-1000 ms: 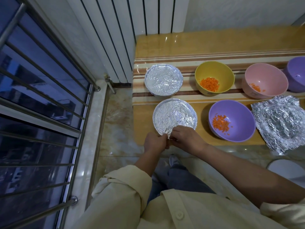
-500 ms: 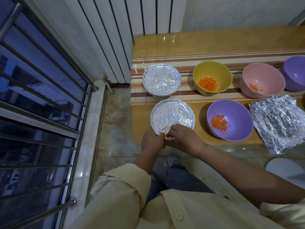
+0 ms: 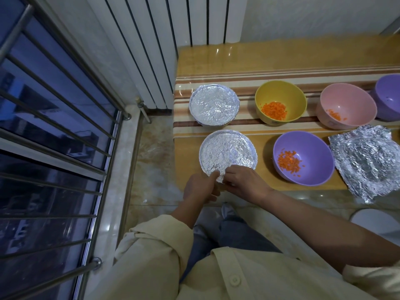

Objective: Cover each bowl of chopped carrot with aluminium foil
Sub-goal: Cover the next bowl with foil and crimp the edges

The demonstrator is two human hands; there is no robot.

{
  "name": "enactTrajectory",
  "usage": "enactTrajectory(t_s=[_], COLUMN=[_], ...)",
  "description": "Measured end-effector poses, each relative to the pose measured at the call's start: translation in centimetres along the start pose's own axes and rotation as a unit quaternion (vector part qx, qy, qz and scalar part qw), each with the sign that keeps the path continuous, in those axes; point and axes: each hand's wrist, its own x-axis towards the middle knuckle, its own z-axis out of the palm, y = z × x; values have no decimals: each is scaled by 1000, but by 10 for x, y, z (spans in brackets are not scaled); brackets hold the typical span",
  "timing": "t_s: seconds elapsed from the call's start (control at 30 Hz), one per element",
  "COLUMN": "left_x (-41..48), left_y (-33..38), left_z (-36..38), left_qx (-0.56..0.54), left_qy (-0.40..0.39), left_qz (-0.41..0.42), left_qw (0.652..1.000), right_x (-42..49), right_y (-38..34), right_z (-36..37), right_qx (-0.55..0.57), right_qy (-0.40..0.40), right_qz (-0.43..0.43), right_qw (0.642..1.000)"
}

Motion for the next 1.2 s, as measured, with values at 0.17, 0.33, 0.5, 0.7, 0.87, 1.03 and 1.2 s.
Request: enactTrajectory(t_s=[0.17, 0.33, 0.5, 0.7, 0.87, 1.03, 1.2], left_x=[-1, -2, 0, -4, -3, 0, 16], left_y=[1, 3, 0, 2, 1, 4, -6], left_z=[10, 10, 11, 10, 14, 11, 8], left_qx=[-4, -19, -1, -4, -12, 29, 78], left_qy=[24, 7, 25, 8, 14, 29, 40], left_qz=[33, 8, 26, 14, 27, 37, 44], left_qw=[999, 1000, 999, 1000, 999, 998, 995], right_x=[0, 0, 1, 1, 4, 0, -10], right_y=[1, 2, -1, -2, -2, 2, 5], right_z=[2, 3, 5, 5, 6, 0, -2], right_qx=[11, 8, 11, 1, 15, 24, -23], right_qy=[5, 10, 18, 23, 12, 32, 29], right_qz=[12, 20, 19, 25, 29, 39, 15], right_qw=[1000, 1000, 1000, 999, 999, 998, 999])
